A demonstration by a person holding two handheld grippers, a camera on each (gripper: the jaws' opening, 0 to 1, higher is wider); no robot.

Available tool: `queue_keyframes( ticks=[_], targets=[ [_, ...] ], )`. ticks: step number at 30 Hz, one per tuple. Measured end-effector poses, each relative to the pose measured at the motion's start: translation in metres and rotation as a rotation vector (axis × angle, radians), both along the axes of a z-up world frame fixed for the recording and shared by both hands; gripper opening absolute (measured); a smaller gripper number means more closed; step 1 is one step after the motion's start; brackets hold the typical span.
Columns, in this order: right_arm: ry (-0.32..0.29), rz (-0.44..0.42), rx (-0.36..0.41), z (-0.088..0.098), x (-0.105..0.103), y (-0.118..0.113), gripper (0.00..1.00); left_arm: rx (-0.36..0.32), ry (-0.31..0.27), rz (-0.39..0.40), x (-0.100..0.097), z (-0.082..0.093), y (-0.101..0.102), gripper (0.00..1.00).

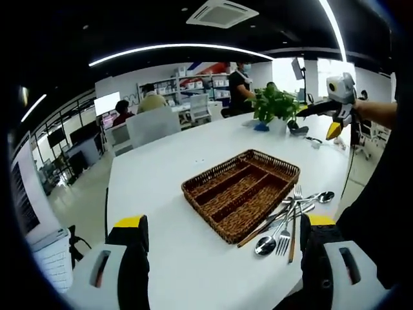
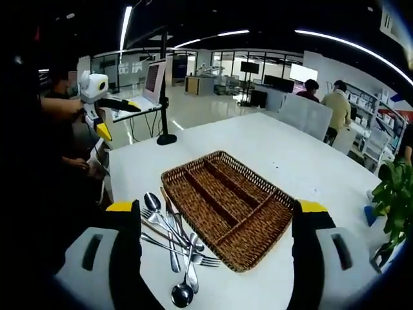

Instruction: Arrange the knives, forks, and spoons in their matching storage slots by inserting each utensil handle-first until every utensil is classified and aligned in the correct compartment

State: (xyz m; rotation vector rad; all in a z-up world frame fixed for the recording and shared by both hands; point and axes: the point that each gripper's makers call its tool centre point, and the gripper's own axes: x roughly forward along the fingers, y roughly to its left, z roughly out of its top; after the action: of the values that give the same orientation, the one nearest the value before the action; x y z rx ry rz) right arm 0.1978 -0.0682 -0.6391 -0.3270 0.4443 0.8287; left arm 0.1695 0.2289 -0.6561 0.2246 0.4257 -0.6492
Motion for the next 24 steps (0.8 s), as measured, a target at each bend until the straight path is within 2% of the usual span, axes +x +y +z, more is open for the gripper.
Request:
queue_keyframes(
  ticks=[3, 5, 6, 8, 9, 11, 12, 13, 15, 18, 20, 24],
  targets=[
    [0.018, -0.063, -0.043, -0.009, -0.002, -0.009, 1.0, -0.043, 0.023, -0.028, 0.003, -0.003, 0.0, 1.0],
    [0.029, -0.13, -0.067, -0.013, -0.004, -0.022, 1.0, -0.036, 0.05, -0.052, 0.005, -0.007, 0.001, 1.0],
    [0.03, -0.157, -0.054, -0.012, -0.005, -0.028, 1.0, -0.037, 0.055, -0.064, 0.006, -0.005, 0.001, 1.0],
    [0.037, -0.221, -0.036, -0.012, -0.006, -0.042, 1.0, -0.047, 0.04, -0.067, 0.01, 0.002, 0.001, 1.0],
    [0.05, -0.262, -0.037, -0.016, -0.01, -0.054, 1.0, -0.056, 0.028, -0.057, 0.014, 0.007, 0.001, 1.0],
    [0.047, -0.28, -0.025, -0.022, -0.018, -0.071, 1.0, -0.053, -0.006, -0.03, 0.021, 0.014, 0.0, 1.0],
    [0.07, -0.319, -0.032, -0.029, -0.022, -0.084, 1.0, -0.05, -0.016, -0.011, 0.024, 0.015, 0.0, 1.0],
    [0.083, -0.314, -0.028, -0.032, -0.027, -0.091, 1.0, -0.044, -0.009, -0.007, 0.023, 0.016, -0.002, 1.0],
    [0.08, -0.317, -0.017, -0.032, -0.03, -0.1, 1.0, -0.032, -0.031, 0.002, 0.022, 0.019, -0.007, 1.0],
    [0.052, -0.307, -0.022, -0.021, -0.029, -0.107, 1.0, -0.026, -0.006, -0.004, 0.018, 0.016, -0.016, 1.0],
    [0.036, -0.296, -0.016, -0.015, -0.025, -0.105, 1.0, -0.003, -0.011, -0.028, 0.016, 0.014, -0.022, 1.0],
    [0.014, -0.224, -0.016, -0.006, -0.015, -0.084, 1.0, 0.009, -0.021, -0.032, 0.015, 0.015, -0.024, 1.0]
  ],
)
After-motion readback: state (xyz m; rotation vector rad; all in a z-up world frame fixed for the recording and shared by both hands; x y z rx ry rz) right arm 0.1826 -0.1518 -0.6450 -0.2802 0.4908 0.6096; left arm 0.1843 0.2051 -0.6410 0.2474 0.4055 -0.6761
